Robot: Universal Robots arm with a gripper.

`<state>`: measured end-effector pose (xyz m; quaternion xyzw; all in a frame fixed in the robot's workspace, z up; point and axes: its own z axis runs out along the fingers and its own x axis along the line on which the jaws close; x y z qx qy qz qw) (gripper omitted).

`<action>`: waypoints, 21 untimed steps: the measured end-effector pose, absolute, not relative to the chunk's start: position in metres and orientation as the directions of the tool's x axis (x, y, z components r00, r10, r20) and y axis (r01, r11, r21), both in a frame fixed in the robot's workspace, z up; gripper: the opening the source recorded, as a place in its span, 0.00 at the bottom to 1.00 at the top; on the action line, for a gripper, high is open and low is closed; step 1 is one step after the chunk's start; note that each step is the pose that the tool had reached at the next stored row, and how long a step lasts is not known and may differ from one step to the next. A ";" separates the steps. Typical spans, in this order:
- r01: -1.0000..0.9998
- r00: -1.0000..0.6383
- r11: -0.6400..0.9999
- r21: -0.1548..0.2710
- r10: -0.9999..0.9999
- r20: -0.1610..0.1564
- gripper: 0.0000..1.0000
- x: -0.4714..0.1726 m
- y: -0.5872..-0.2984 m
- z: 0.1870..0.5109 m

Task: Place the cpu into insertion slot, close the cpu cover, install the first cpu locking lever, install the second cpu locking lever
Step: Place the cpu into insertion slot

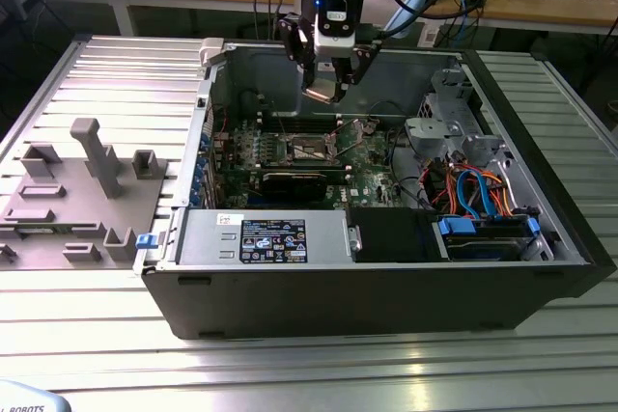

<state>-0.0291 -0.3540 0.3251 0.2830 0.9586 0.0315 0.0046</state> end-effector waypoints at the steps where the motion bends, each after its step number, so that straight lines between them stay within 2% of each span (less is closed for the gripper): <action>1: 0.544 -0.839 0.837 0.063 0.544 0.009 0.54 -0.029 -0.354 0.325; 21: 0.573 -0.819 0.817 0.063 0.574 0.009 0.54 -0.029 -0.354 0.325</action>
